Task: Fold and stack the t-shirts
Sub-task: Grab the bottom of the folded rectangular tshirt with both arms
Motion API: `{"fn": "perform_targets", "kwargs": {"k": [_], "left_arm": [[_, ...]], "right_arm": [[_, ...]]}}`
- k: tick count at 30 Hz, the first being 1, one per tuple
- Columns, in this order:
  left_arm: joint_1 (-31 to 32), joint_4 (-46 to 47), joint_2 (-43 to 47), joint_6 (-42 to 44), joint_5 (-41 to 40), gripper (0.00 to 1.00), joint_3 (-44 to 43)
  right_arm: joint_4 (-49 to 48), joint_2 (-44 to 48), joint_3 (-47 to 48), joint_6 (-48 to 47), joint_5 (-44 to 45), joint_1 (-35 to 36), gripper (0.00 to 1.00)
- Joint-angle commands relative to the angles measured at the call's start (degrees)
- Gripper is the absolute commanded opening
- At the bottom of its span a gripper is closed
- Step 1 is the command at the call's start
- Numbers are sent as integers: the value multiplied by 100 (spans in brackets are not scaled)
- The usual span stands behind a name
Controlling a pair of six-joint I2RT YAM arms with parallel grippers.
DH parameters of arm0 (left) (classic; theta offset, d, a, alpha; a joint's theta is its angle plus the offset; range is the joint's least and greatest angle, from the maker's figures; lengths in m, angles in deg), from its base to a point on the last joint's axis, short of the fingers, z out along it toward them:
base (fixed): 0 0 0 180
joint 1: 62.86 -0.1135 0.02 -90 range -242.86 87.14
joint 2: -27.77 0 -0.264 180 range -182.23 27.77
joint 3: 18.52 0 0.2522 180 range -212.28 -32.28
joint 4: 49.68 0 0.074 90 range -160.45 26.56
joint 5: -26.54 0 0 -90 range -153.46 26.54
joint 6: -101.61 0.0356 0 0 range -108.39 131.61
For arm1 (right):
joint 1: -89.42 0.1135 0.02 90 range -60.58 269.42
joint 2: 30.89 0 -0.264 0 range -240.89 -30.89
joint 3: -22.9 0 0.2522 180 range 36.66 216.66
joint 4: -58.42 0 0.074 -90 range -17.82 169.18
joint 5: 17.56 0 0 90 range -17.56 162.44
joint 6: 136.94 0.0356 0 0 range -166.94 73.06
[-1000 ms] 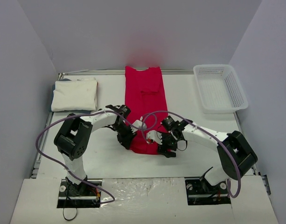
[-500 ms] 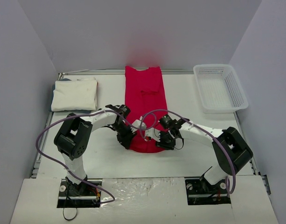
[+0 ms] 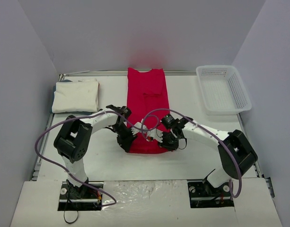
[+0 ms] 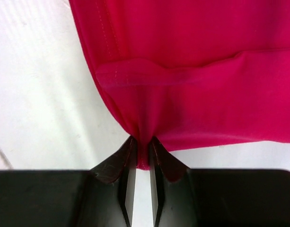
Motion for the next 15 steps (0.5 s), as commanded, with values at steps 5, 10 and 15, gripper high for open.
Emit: {"fn": "perform_targets", "kwargs": {"k": [5, 10, 15], "left_arm": [[-17, -1119, 696, 790, 28, 2, -365], [-26, -1523, 960, 949, -60, 2, -479], [-26, -1875, 1136, 1019, -122, 2, -593]], "right_arm": [[1381, 418, 548, 59, -247, -64, 5], [1768, 471, 899, -38, -386, -91, 1], [2269, 515, 1242, -117, -607, -100, 0]]}}
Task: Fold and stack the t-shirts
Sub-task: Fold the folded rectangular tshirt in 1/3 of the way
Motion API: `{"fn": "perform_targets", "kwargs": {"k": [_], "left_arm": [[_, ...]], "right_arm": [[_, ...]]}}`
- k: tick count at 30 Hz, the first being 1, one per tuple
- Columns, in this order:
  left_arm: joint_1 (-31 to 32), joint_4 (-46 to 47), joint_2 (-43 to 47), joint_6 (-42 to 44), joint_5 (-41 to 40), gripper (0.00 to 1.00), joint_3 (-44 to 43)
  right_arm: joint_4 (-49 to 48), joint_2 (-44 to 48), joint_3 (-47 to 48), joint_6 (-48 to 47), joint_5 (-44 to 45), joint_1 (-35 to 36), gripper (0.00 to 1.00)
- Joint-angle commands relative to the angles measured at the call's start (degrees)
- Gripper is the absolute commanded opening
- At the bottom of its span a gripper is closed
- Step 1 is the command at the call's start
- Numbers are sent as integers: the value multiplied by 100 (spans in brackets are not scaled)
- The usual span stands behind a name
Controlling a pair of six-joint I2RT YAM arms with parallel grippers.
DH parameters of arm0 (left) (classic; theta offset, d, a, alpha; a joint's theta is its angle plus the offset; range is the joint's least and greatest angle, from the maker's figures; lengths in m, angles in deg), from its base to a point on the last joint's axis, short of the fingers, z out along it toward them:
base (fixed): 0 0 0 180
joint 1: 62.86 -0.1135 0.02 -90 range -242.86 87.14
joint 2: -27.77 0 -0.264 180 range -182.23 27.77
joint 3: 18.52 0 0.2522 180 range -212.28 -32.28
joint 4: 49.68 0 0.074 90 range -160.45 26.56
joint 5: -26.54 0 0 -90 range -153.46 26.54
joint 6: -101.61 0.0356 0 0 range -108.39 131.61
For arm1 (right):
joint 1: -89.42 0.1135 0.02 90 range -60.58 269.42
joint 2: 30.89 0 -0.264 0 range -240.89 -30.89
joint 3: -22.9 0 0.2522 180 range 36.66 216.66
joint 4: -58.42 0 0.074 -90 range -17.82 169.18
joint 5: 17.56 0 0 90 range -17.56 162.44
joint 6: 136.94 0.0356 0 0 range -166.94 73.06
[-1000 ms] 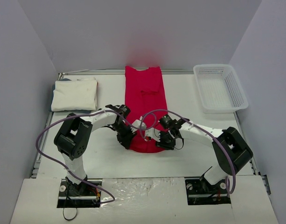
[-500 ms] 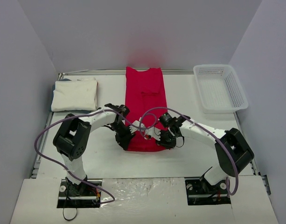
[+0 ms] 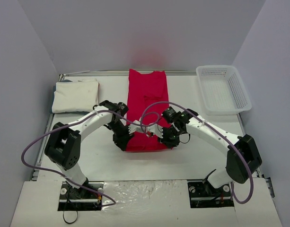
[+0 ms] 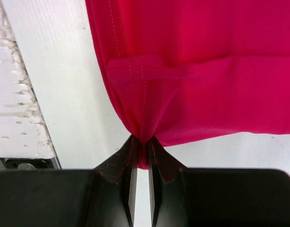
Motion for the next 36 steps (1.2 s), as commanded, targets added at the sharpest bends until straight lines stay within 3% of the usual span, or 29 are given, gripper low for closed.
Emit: {"fn": "perform_targets", "kwargs": {"k": [1, 18, 27, 36], "left_arm": [[-21, -726, 450, 412, -39, 2, -235], [40, -1105, 679, 377, -188, 2, -682], [22, -445, 470, -177, -1102, 2, -1341], [5, -85, -234, -335, -1901, 2, -2097]], "right_arm": [[905, 169, 311, 40, -117, -95, 0], [1574, -14, 883, -346, -513, -279, 0], [1275, -462, 1532, -575, -557, -1140, 0], [1108, -1358, 2122, -619, -372, -1308, 0]]}}
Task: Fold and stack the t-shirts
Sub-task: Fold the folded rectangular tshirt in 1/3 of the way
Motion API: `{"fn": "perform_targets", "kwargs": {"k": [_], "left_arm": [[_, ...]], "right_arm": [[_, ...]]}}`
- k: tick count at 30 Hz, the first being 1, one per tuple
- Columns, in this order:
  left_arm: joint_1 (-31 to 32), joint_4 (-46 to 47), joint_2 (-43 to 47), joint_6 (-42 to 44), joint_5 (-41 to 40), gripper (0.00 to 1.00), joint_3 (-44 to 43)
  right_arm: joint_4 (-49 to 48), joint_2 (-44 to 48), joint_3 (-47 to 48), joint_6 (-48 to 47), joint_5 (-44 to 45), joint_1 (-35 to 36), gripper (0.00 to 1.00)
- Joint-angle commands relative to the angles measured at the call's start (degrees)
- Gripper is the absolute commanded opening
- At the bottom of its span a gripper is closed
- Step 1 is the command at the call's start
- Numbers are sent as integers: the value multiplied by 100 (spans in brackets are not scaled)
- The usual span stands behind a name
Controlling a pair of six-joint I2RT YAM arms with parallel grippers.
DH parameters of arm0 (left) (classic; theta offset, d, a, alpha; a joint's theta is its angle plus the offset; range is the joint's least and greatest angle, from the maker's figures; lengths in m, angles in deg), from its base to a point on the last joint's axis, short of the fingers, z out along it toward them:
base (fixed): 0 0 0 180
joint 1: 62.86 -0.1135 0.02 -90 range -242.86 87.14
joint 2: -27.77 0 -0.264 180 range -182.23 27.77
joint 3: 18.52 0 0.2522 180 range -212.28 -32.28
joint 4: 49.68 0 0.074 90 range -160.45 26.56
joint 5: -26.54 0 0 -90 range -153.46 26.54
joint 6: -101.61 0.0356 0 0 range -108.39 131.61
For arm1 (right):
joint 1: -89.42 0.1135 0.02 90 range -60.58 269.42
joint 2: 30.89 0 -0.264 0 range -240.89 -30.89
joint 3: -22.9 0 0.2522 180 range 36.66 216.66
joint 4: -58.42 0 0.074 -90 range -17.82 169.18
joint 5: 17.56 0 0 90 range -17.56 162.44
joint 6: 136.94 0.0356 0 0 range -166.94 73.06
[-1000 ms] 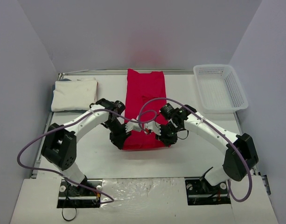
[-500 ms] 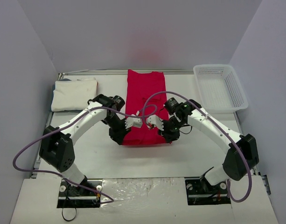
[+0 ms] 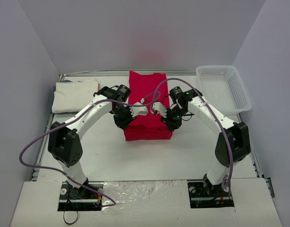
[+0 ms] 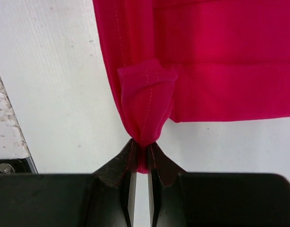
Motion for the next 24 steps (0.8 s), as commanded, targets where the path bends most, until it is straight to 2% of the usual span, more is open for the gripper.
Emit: {"fn": "perform_targets", "kwargs": {"k": [1, 10, 24], "left_arm": [[33, 51, -162, 156, -496, 3, -410], [7, 323, -681, 121, -1050, 2, -1183], [-169, 552, -1287, 112, -1218, 2, -1931]], "right_arm": [[181, -387, 297, 159, 321, -126, 0], [155, -1037, 1114, 133, 417, -319, 0], [102, -1899, 2213, 185, 347, -741, 0]]}}
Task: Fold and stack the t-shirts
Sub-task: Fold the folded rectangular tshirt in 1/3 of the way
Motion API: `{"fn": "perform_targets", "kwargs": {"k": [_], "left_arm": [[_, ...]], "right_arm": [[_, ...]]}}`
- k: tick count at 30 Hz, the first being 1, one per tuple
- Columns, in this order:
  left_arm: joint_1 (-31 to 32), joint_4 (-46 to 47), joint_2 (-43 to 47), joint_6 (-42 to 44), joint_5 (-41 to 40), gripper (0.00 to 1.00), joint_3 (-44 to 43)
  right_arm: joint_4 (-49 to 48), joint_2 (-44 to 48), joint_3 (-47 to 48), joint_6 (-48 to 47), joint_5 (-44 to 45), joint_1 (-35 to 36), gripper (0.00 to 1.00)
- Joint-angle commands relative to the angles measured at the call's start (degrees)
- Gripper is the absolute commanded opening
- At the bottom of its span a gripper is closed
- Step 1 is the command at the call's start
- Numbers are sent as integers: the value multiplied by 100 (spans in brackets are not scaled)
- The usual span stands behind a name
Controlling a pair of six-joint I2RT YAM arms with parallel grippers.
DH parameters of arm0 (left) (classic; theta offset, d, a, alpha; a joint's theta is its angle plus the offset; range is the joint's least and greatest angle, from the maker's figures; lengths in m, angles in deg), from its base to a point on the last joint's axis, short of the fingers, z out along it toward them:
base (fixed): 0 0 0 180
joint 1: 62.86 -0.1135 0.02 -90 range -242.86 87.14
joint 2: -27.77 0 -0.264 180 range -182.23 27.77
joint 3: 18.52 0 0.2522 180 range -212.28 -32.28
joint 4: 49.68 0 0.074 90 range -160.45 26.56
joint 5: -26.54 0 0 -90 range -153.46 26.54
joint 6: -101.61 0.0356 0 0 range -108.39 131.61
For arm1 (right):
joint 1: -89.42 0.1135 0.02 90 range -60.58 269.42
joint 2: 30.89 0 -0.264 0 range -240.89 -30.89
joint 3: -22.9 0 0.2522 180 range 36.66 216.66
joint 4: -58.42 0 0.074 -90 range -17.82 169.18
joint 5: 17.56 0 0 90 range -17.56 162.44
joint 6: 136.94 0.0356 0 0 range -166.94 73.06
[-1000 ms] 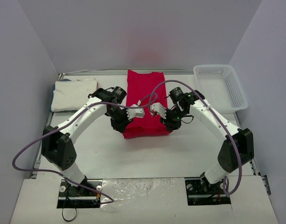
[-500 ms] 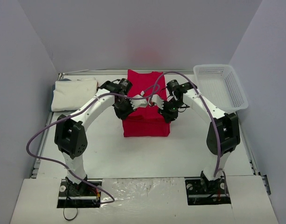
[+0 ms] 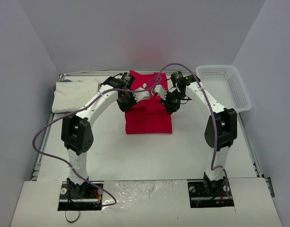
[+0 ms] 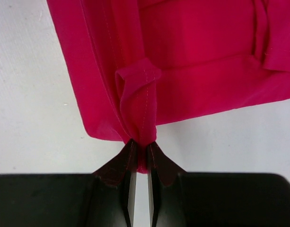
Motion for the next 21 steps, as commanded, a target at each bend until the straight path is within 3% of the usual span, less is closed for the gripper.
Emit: {"fn": "perform_targets", "kwargs": {"k": [1, 21], "left_arm": [[48, -6, 8, 309, -103, 2, -368], [-251, 540, -782, 283, -156, 2, -1037]], "right_arm": [[192, -327, 327, 271, 199, -188, 0], [51, -1461, 1479, 306, 128, -452, 0]]}}
